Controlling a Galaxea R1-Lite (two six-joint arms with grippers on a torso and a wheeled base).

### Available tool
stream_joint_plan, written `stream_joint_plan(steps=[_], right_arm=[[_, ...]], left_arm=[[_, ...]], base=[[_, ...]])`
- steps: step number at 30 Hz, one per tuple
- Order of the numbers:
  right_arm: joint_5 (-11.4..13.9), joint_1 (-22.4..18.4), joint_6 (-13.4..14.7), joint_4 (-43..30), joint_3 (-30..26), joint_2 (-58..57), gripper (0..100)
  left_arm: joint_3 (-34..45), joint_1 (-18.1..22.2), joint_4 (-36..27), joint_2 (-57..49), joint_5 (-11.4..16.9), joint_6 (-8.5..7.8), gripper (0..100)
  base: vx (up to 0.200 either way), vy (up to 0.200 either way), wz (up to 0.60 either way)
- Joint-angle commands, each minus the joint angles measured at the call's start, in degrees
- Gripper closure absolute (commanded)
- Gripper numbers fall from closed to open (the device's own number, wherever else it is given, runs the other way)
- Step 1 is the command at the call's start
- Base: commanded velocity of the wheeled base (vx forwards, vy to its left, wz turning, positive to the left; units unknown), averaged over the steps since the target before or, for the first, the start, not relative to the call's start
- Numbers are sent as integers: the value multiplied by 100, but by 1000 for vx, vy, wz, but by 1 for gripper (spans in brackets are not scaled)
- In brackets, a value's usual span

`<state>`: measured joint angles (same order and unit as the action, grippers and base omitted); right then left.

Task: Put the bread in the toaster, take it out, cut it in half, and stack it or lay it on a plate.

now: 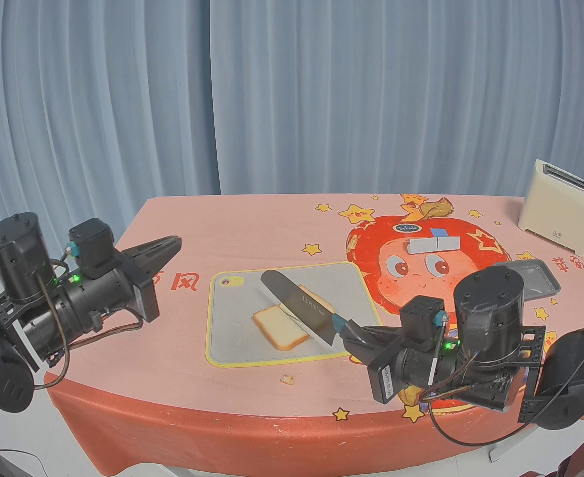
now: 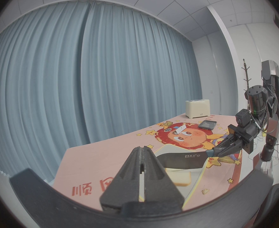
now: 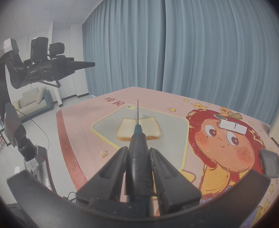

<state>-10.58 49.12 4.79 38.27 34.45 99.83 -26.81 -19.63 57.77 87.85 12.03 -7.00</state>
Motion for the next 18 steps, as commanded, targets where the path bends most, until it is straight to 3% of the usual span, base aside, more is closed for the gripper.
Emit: stream_joint_plan(steps=[1,11,18], right_arm=[[-5,19,4,23,-9,107,100],[-5,45,-13,32,-26,212,100],[-5,54,-22,102,-35,160,100]], left_arm=[[343,161,24,-461,-17,5,100],[62,73,32,-127,54,5,100],[-896,-692,217,1156,80,41,100]], base=[[0,0,0],[0,0,0],[0,0,0]])
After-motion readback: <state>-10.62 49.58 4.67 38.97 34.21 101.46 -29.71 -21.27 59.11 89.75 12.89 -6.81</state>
